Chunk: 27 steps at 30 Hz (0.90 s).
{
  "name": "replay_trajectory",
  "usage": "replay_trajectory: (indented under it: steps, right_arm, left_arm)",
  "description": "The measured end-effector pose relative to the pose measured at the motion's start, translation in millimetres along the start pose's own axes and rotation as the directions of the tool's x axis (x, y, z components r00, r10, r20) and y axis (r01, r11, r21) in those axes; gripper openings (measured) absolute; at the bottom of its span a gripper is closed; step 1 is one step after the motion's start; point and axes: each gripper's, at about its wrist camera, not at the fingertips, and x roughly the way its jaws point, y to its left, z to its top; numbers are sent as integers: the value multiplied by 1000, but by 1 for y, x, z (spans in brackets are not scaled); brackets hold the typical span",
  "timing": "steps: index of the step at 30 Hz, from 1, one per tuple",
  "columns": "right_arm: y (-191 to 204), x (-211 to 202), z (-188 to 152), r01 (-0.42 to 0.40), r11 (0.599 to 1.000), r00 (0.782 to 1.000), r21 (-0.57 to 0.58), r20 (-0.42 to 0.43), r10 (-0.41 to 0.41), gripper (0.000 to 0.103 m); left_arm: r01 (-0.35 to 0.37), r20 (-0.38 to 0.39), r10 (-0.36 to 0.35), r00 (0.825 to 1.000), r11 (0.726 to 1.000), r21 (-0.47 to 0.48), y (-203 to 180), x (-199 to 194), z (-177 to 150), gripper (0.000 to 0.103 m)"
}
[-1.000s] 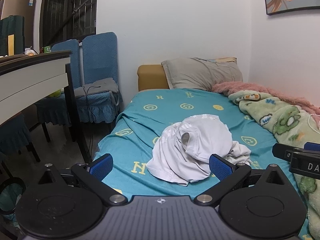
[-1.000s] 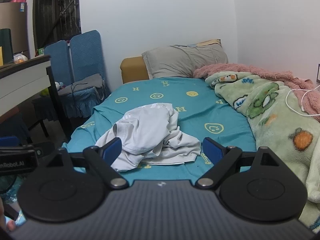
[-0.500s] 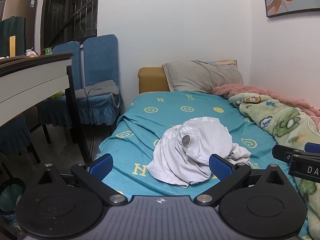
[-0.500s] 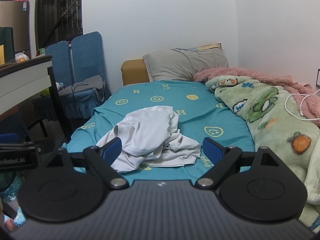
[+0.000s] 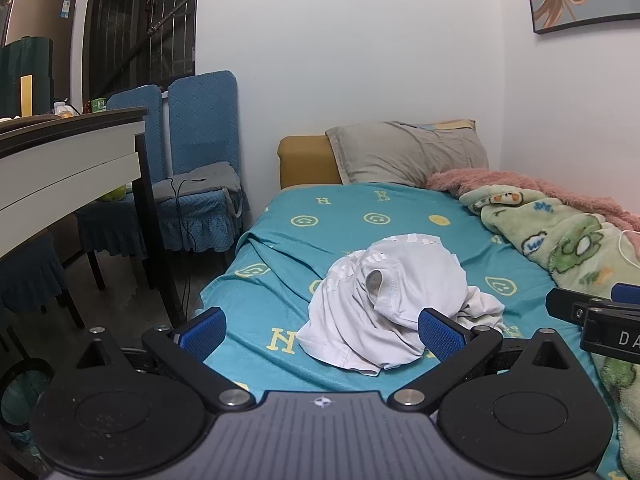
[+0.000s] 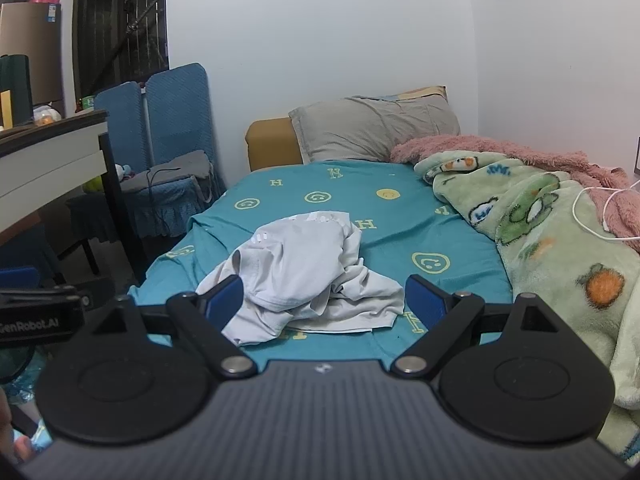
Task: Fold clothes
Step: 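Move both grippers toward the crumpled white T-shirt on the bed, then grasp the white T-shirt with both grippers and lift it off the bed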
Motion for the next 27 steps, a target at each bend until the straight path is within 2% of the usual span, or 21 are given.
replay_trajectory:
  steps: [11,18,24,26,27]
  right_arm:
    - [1,0,-3,-1,1000,1000,3,-1,1,89]
    - [-3,10,-9,-19,1000,999,24,-37,20,89]
    - [15,55,-13,-81,996,985,25,-154,84,88]
    - [26,79,-16,-90,996,977,13,-194,90,80]
    - [32,92,-17,-91,996,973,6,-211,90,79]
  left_arm:
    - [8,8,-8,1000,1000,-17,4,-1,3,103]
    - [9,32,-8,999,1000,-25,12,-8,12,103]
    - [-9,81,10,997,1000,-13,25,-14,19,103]
    - [-15,82,17,997,999,-30,33,-12,20,103]
    - [-8,86,12,996,999,-48,40,-10,19,103]
